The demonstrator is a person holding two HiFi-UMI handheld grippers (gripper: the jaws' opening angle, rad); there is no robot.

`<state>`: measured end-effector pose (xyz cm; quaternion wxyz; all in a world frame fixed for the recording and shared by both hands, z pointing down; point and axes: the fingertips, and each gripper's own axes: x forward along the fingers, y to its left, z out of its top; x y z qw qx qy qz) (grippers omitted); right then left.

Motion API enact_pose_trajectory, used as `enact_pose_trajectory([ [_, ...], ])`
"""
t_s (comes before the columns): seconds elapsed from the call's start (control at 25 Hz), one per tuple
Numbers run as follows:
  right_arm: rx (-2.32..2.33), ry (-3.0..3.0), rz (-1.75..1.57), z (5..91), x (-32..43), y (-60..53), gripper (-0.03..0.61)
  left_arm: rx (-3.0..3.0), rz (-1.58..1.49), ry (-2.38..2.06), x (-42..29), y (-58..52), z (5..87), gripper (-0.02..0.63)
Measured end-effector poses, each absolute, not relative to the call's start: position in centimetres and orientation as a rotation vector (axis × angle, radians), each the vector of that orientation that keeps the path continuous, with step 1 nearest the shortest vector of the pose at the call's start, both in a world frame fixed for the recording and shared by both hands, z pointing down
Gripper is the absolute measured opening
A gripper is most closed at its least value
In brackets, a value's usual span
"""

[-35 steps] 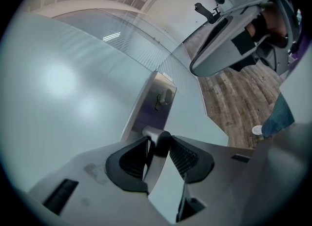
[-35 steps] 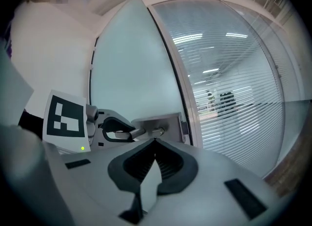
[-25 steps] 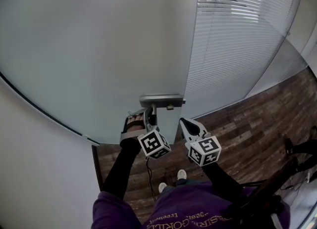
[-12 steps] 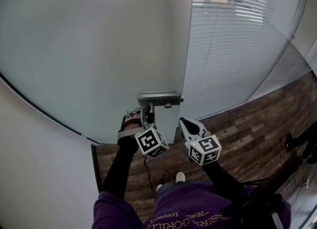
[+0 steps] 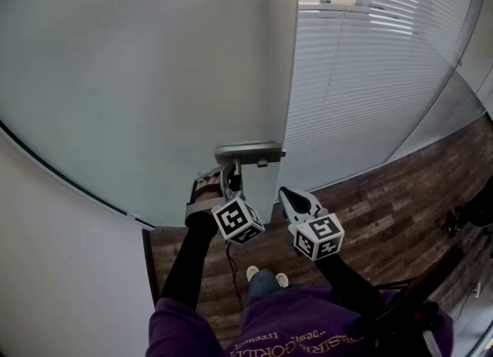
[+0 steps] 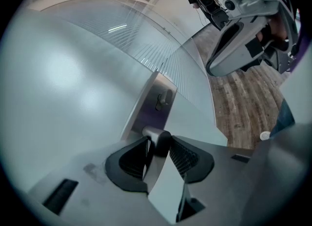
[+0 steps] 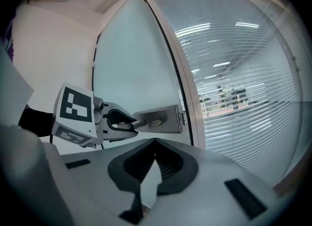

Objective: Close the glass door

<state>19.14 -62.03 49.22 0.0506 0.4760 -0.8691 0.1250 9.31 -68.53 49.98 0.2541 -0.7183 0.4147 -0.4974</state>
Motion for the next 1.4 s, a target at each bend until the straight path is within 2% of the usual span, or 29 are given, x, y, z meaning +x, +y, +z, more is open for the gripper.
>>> enact_pose_trajectory([
  [0.92,1.603,-2.563,0.418,52.1,17.3,-67.8,-0.009,-1.934,-1.382,1.211,8.7,-74.0,52.5,0.127],
  [1.4,1.658,-2.539,0.414,51.1,16.2,-68.1,-0.009,-1.921,-1.412,1.235,8.3,-75.7,51.2,0.127],
])
